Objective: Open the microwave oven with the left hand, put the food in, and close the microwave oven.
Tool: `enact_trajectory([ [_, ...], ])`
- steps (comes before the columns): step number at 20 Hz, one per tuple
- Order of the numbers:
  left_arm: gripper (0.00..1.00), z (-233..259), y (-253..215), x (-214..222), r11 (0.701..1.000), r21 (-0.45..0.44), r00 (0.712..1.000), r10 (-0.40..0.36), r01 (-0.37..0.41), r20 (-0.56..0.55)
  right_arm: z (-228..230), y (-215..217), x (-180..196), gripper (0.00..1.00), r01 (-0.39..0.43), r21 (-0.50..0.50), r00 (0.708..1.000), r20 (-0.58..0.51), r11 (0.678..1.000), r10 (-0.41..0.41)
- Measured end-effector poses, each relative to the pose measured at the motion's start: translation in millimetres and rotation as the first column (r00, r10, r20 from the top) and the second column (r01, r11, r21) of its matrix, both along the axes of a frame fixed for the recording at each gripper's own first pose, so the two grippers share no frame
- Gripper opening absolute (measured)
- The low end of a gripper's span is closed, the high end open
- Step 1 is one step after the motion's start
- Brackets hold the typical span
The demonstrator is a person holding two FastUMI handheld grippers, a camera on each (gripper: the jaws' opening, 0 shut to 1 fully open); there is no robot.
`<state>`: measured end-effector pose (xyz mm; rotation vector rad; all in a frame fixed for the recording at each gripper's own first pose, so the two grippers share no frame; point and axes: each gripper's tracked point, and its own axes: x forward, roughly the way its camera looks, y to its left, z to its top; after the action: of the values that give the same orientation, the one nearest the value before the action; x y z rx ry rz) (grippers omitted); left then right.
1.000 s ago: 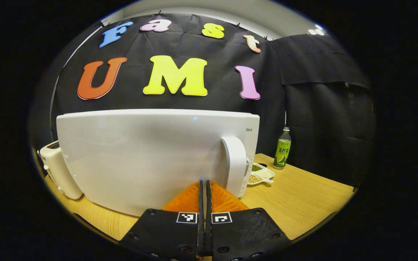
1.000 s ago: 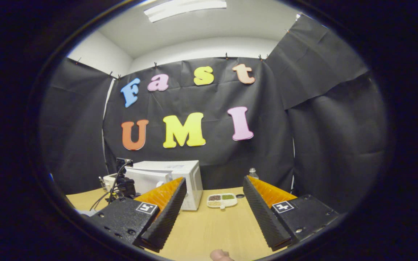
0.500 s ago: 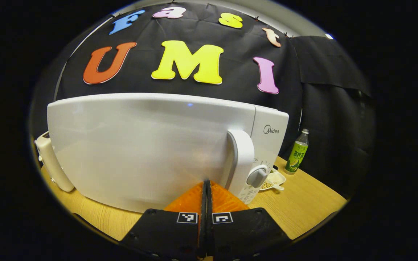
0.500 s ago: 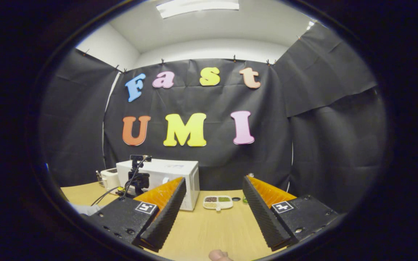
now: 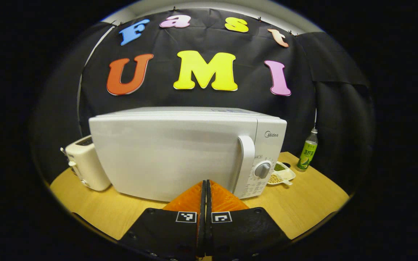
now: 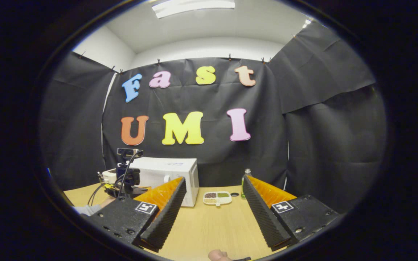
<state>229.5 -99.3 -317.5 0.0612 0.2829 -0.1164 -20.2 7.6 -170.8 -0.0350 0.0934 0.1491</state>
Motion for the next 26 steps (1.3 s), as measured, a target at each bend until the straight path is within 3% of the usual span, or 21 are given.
enact_trajectory([
  [2, 0.66, 14.6, -6.6, -26.3, 0.998, 0.037, 0.999, -0.042, 0.041, 0.022, 5.8, 2.7, -8.5, 1.00, -0.003, 0.009, 1.000, 0.009, 1.000, 0.003],
  [3, 0.55, 24.1, -6.1, -37.7, 0.998, 0.049, 0.998, -0.050, 0.048, 0.036, 9.2, 2.6, -13.2, 1.00, -0.001, 0.006, 1.000, 0.016, 1.000, 0.001],
  [5, 0.80, 45.7, -3.7, -60.5, 0.998, 0.048, 0.997, -0.048, 0.046, 0.059, 16.6, 0.5, -23.2, 1.00, 0.012, -0.004, 1.000, 0.029, 1.000, -0.012],
  [7, 0.95, 65.5, 0.8, -84.5, 0.999, 0.022, 0.998, -0.026, 0.025, 0.061, 27.8, 1.5, -34.3, 1.00, 0.018, 0.009, 0.999, 0.042, 1.000, -0.019],
  [12, 0.96, 118.6, 8.9, -143.6, 1.000, -0.001, 0.996, -0.006, 0.006, 0.084, 58.2, -0.6, -56.9, 0.99, 0.033, 0.034, 0.995, 0.091, 0.999, -0.036],
  [13, 0.96, 131.0, 11.9, -154.2, 1.000, 0.000, 0.995, 0.005, -0.005, 0.102, 63.7, -2.7, -60.0, 0.90, 0.041, 0.033, 0.994, 0.104, 0.999, -0.044],
  [16, 0.96, 167.3, 18.5, -189.3, 0.999, -0.005, 0.986, 0.036, -0.035, 0.164, 77.3, -3.4, -66.8, 0.89, 0.058, 0.039, 0.990, 0.127, 0.998, -0.063],
  [22, 0.96, 219.6, 30.2, -264.1, 0.998, 0.000, 0.961, 0.057, -0.060, 0.272, 89.2, 5.6, -74.5, 0.90, 0.047, 0.016, 0.989, 0.140, 0.999, -0.048],
  [23, 0.95, 226.3, 36.8, -274.3, 0.997, -0.008, 0.955, 0.077, -0.078, 0.285, 90.9, 7.7, -75.2, 1.00, 0.041, 0.016, 0.989, 0.141, 0.999, -0.042],
  [26, 0.96, 242.8, 41.6, -297.2, 0.995, 0.000, 0.940, 0.092, -0.097, 0.328, 100.3, 13.7, -77.7, 1.00, 0.020, 0.019, 0.988, 0.155, 1.000, -0.023],
])
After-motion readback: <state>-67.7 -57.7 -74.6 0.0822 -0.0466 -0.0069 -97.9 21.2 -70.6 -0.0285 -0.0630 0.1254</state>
